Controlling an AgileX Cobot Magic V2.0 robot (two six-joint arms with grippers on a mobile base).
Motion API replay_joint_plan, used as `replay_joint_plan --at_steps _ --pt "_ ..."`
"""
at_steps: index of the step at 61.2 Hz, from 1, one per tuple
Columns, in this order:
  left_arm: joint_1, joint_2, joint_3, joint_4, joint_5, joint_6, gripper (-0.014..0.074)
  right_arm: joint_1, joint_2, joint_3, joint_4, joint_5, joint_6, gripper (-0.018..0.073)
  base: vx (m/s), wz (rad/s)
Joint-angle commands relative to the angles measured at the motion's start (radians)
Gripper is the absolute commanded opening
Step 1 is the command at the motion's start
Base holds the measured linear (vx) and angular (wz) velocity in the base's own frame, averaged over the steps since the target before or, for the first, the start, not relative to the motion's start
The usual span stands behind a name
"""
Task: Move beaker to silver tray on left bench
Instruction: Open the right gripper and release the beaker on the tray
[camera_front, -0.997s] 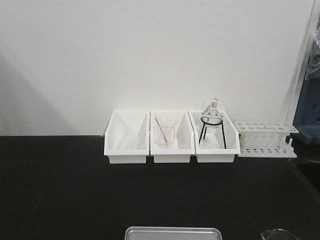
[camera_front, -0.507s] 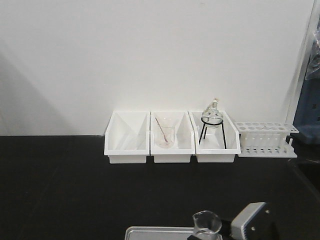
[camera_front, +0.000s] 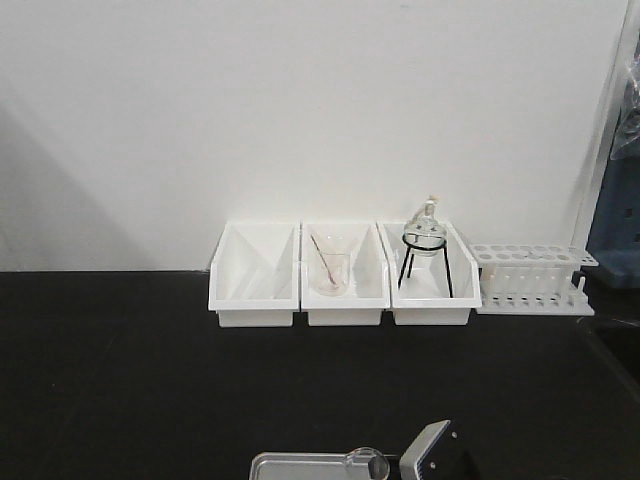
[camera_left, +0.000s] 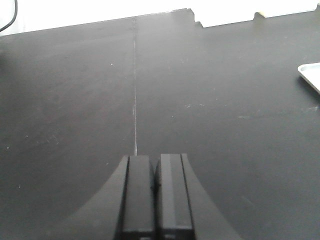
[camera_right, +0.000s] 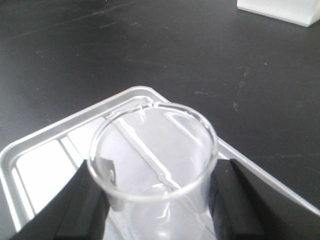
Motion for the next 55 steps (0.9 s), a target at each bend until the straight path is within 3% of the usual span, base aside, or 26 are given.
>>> replay_joint_plan --at_steps 1,17,42,55 --pt "-0.007 -0.007 0.020 -0.003 -0.075 -0.002 0.0001 -0.006 -0.035 -0.023 0.029 -0.060 -0.011 0.0012 0.00 0.00" --pt "-0.007 -0.007 0.020 -0.003 -0.075 -0.002 0.0001 -0.006 -0.028 -0.023 0.029 -0.008 -0.011 0.0120 0.00 0.00" --pt "-0.007 -0.007 0.020 -0.003 -0.075 -0.002 0.0001 -0.006 -0.028 -0.023 0.028 -0.008 -0.010 0.0606 0.00 0.00" --pt "-0.007 -0.007 0.020 -0.003 -0.075 -0.002 0.0001 -0.006 -0.044 -0.023 0.028 -0.015 0.004 0.0692 0.00 0.00"
